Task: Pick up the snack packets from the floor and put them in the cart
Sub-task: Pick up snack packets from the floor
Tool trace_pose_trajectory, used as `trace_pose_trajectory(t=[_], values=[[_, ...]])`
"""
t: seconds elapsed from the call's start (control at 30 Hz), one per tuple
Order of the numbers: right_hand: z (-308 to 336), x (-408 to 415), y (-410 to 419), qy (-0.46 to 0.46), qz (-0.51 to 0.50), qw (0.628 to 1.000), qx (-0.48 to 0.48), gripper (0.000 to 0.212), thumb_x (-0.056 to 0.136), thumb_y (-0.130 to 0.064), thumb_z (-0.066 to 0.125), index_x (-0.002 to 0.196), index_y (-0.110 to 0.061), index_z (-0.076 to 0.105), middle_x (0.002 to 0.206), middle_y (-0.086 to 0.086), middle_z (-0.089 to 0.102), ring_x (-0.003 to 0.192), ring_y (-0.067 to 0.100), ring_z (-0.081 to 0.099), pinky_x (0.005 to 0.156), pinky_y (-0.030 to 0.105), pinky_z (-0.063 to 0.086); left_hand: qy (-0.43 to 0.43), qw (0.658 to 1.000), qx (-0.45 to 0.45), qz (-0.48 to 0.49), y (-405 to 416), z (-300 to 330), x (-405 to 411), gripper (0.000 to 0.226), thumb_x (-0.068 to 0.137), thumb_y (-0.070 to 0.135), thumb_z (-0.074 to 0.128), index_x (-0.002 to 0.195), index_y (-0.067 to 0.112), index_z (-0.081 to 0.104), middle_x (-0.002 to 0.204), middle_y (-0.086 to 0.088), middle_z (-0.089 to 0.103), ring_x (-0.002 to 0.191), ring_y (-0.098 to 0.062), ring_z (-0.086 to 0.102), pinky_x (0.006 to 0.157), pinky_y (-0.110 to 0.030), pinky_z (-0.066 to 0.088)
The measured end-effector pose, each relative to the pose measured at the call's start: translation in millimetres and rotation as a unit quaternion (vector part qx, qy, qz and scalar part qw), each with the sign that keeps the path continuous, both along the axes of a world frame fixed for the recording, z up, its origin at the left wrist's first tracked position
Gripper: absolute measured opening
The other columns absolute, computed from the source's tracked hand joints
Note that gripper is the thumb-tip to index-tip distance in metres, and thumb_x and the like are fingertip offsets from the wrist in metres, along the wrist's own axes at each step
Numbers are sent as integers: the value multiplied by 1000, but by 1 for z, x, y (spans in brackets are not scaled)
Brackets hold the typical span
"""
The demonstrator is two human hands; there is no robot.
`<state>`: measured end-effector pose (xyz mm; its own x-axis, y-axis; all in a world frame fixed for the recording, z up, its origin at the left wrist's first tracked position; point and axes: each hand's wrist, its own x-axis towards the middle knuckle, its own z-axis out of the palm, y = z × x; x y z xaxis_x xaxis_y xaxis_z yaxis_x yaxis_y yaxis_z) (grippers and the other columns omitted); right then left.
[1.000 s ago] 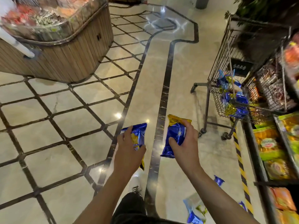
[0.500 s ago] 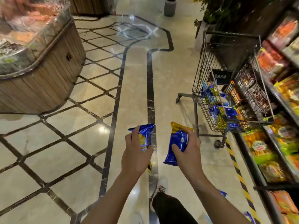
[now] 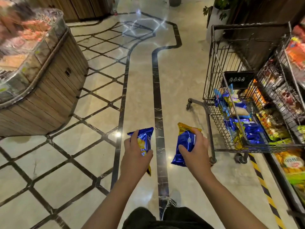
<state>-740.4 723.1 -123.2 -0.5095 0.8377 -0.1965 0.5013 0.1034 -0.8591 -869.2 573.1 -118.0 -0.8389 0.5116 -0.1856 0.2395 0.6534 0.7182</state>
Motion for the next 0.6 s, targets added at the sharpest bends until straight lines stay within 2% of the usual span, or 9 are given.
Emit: trace_pose_trajectory(t=[0.2,0.33,0.4,0.47,0.53,0.6], values=[[3,-24,68,9,-5,1000,-9,68,87,-14,72,142,-31,36,136,-5,32,108,7,43,54,-2,40,-2,1000,5,-16,69,0,-26,80,89,29,69,153,33,20,140,3,36,98,-3,48,65,-7,34],[-4,-32,103,3,-30,1000,1,68,85,-11,72,142,-28,38,133,-3,33,104,1,41,66,-8,34,2,999,-7,-52,119,-6,-45,79,89,29,69,153,32,22,137,6,37,88,6,43,63,-4,30],[-10,-36,117,-6,-55,998,-3,68,84,-12,72,141,-30,38,135,-4,33,102,-6,38,72,-8,31,-11,997,-11,-77,145,-14,-54,79,89,28,69,152,33,22,138,5,37,88,3,44,65,-6,30],[-14,-41,132,-14,-82,997,-3,68,84,-13,72,139,-34,38,135,-6,33,105,-5,39,79,-3,31,-28,994,-9,-104,171,-25,-64,80,87,28,70,151,35,22,137,6,37,89,1,47,67,-8,34],[-15,-47,150,-29,-108,994,0,68,83,-13,72,138,-36,38,134,-6,33,110,4,42,88,12,34,-39,990,-7,-137,199,-33,-77,81,86,29,70,150,36,22,138,4,37,96,-3,53,71,-16,43],[-13,-54,171,-41,-143,989,0,67,84,-13,71,138,-36,38,132,-6,32,112,8,41,91,23,35,-40,983,-12,-177,229,-38,-93,81,86,29,70,150,35,22,141,3,34,106,-10,55,77,-23,46]])
